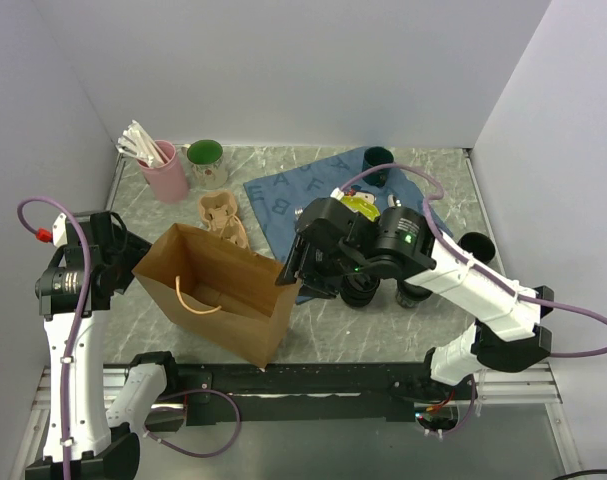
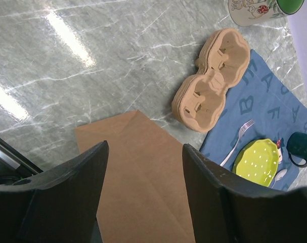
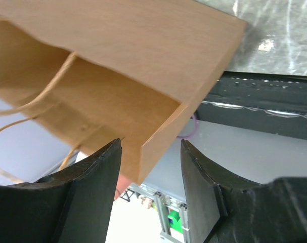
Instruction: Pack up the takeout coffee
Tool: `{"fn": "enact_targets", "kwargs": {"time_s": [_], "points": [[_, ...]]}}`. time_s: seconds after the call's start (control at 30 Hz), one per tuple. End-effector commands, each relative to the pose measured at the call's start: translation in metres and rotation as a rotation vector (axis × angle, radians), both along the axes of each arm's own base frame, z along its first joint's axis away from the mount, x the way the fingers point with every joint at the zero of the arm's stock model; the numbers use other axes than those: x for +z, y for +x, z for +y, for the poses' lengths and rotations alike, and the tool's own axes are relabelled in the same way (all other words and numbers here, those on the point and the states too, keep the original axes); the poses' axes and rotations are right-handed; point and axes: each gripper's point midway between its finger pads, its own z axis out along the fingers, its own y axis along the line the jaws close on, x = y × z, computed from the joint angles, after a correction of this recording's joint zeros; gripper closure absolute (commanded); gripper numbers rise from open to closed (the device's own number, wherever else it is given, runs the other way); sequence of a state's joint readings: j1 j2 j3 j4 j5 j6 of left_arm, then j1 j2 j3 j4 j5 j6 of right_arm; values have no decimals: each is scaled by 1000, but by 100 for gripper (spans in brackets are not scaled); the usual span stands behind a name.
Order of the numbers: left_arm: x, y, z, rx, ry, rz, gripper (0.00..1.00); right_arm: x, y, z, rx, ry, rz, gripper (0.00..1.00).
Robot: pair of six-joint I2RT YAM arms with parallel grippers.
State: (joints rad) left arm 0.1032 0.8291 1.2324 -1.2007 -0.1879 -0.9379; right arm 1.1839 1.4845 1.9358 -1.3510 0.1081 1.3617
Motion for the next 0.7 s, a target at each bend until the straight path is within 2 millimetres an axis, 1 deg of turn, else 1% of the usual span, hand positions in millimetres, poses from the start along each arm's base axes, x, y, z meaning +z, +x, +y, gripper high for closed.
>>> {"fn": "enact_targets", "kwargs": {"time_s": [0.0, 0.1, 0.13, 0.2, 0.27, 0.3, 0.33, 0.4, 0.43, 0.5, 0.53, 0.63, 0.67], "points": [[11, 1, -4, -16, -12, -46, 34, -26, -12, -47, -46, -196, 66, 42], [9, -1, -4, -18, -10, -44, 34, -28, -4, -43, -56, -217, 42, 42], [9, -2, -4, -20, -10, -40, 35, -31, -1, -41, -58, -230, 44, 43], [11, -3, -4, -18, -7, -48, 34, -31, 0, -38, -35, -238, 33, 45], [16, -2, -2, -17, 10, -61, 35, -34, -1, -39, -21, -251, 33, 55], [23, -1, 0, -16, 20, -79, 35, -39, -1, -42, -12, -271, 34, 60], [27, 0, 1, -18, 31, -90, 35, -39, -2, -45, -16, -272, 31, 70], [35, 3, 5, -19, 58, -103, 35, -44, -3, -50, -5, -293, 28, 78], [37, 4, 5, -20, 63, -106, 35, -43, -4, -52, 2, -291, 23, 83], [41, 6, 7, -33, 82, -115, 36, -42, -4, -56, 23, -299, 2, 89], [41, 7, 7, -39, 90, -120, 36, -41, -3, -58, 26, -300, -7, 94], [46, 9, 13, -36, 135, -143, 36, -31, 3, -63, 55, -300, -74, 100], [48, 11, 15, -36, 151, -152, 36, -27, 7, -64, 60, -302, -101, 100]]}}
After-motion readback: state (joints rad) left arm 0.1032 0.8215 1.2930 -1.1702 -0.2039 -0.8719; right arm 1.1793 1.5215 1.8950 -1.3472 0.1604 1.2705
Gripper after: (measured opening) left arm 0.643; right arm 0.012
